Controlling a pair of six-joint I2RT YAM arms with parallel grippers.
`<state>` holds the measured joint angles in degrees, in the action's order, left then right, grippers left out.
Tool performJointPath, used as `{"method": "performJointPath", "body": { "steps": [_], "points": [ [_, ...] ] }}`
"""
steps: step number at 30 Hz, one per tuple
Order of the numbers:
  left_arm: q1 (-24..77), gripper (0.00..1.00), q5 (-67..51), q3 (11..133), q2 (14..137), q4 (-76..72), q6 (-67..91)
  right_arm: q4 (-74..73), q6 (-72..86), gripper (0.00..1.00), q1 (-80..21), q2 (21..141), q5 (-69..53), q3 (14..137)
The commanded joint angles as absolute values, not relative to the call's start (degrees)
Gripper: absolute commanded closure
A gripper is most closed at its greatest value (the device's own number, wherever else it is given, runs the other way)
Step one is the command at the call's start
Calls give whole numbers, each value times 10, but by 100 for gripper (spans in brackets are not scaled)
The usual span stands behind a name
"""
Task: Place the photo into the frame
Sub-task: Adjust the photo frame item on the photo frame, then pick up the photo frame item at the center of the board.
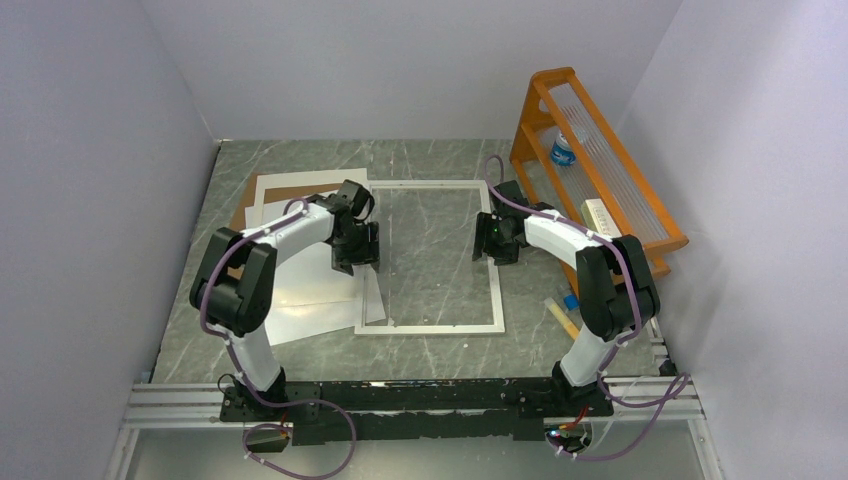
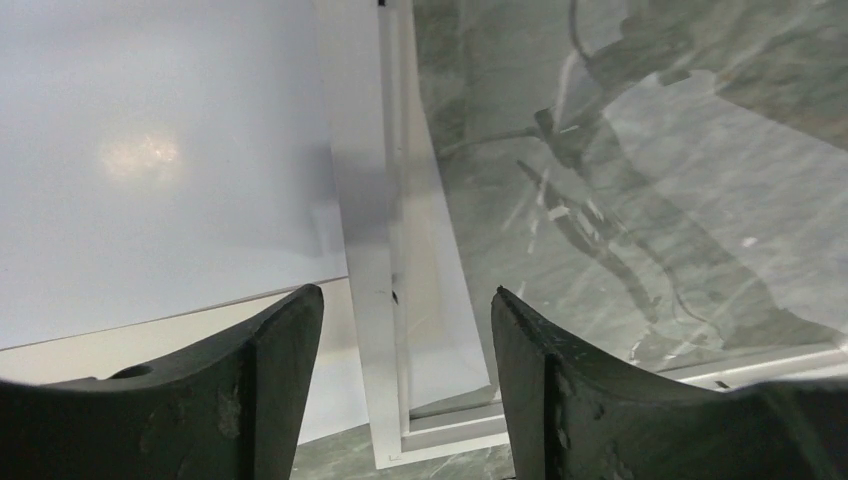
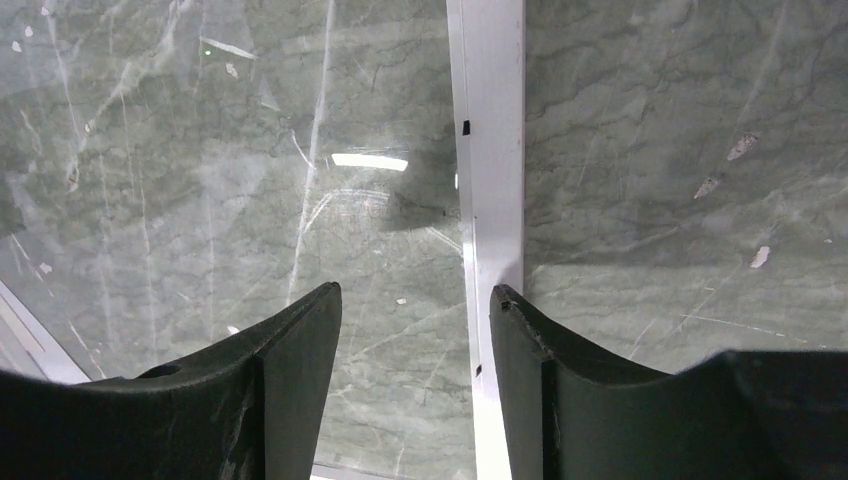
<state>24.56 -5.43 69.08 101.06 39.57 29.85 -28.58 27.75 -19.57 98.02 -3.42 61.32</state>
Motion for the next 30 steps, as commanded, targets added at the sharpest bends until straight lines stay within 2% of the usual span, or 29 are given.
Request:
{"method": "performJointPath", "body": {
  "steps": [1,9,14,20,23,30],
  "points": [
    [212,29,-66,716,965,381,299,-298,296,41,-198,959,-38,623],
    [64,26,-59,780,993,398,245,-300,302,40,-194,917,22,621],
    [-48,26,-63,879,1056,413,222,-289,308,40,-187,894,36,614],
    [-174,27,-146,968,1145,450,230,-274,297,39,-185,903,4,646],
    [-202,29,-195,988,1174,448,228,-272,293,39,-185,931,-38,687],
    [-214,25,-123,938,1178,487,208,-280,305,39,-189,963,-97,757]
  ]
}}
